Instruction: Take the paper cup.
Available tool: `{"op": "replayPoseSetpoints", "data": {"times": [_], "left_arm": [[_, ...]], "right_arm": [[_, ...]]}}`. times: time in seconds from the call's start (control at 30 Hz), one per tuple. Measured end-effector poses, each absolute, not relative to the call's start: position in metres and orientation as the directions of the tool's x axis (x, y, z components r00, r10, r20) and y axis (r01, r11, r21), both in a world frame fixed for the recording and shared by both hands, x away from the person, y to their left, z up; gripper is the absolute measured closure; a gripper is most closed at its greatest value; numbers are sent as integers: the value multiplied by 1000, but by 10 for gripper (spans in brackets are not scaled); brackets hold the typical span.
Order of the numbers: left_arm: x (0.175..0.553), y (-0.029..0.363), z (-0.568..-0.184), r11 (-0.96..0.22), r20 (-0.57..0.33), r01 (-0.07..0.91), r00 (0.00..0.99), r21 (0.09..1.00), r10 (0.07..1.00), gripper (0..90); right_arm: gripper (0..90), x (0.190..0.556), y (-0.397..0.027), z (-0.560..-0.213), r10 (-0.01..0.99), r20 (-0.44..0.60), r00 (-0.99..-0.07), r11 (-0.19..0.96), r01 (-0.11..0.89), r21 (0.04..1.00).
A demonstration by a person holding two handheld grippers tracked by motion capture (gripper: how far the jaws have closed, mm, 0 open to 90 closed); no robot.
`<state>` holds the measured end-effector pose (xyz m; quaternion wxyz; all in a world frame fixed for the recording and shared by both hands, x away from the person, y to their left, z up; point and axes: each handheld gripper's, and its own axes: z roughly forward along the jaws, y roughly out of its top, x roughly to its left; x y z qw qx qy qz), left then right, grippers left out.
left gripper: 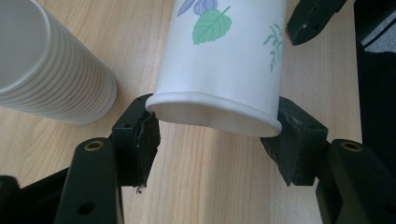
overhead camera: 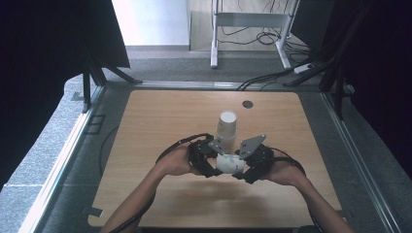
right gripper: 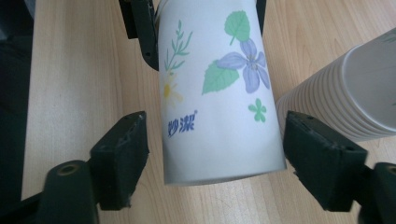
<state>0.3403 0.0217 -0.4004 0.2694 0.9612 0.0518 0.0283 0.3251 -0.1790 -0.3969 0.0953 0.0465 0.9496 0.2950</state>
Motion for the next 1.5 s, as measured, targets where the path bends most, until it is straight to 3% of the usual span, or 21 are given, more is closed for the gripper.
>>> {"op": "replayPoseSetpoints", "data": {"times": [0.2,0.33,0.7,1.1,1.5], "left_arm": [[339,18,-402,-852,22,78,994,517,104,376],[339,19,-403,-845,14,78,995,529,100,371],[342,37,-391,-713,-46,152,985,685,165,152],[344,55,-387,-537,-156,235,969,810,189,148],[348,55,-398,-485,-222,280,959,828,175,165]], "right_arm": [[352,324,-176,-400,130,-145,-981,833,28,553],[370,324,-178,-400,131,-133,-982,833,36,553],[373,325,-199,-393,202,-78,-976,716,92,692],[373,322,-218,-397,249,-41,-968,561,110,820],[373,319,-222,-409,255,-24,-967,490,108,865]]}}
